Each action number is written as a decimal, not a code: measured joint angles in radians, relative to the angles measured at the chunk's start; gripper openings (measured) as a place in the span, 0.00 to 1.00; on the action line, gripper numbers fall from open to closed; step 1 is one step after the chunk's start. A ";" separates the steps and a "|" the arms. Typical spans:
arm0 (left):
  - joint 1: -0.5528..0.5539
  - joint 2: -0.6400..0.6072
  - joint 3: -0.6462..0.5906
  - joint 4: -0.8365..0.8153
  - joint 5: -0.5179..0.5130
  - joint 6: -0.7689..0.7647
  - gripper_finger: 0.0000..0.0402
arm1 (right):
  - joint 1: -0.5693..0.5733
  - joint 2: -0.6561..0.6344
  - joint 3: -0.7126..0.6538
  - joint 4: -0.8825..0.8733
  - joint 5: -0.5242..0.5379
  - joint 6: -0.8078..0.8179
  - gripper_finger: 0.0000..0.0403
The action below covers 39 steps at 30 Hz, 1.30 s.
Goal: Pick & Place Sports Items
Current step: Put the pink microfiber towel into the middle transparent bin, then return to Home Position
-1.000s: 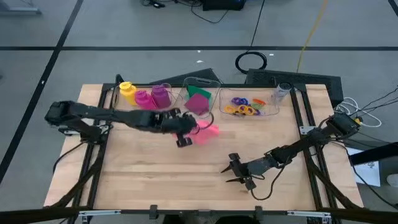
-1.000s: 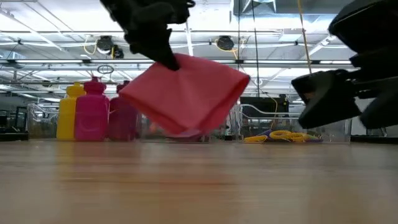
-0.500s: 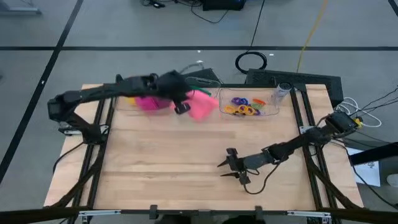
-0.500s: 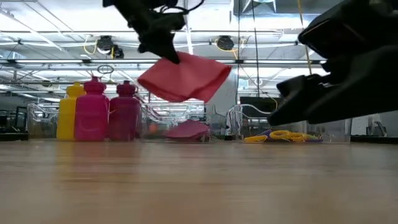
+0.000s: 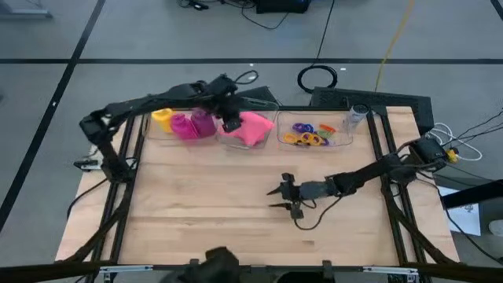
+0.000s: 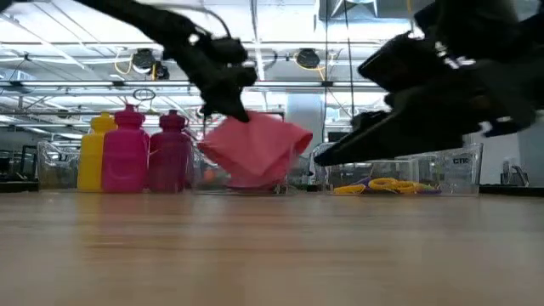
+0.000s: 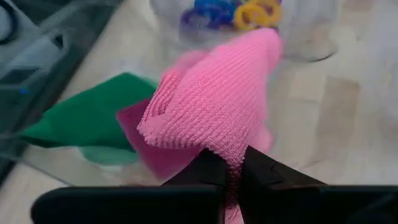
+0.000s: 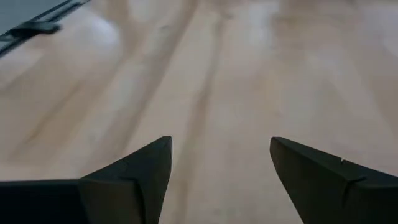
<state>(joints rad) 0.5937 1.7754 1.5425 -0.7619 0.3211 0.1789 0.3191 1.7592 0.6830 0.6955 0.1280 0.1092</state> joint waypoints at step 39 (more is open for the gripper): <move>0.126 -0.058 0.000 0.161 -0.171 0.146 0.67 | -0.093 0.000 0.000 0.078 0.001 -0.006 0.50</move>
<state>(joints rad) 0.7193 1.7178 1.5421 -0.6012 0.1506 0.3251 0.2263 1.7592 0.6830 0.7739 0.1295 0.1035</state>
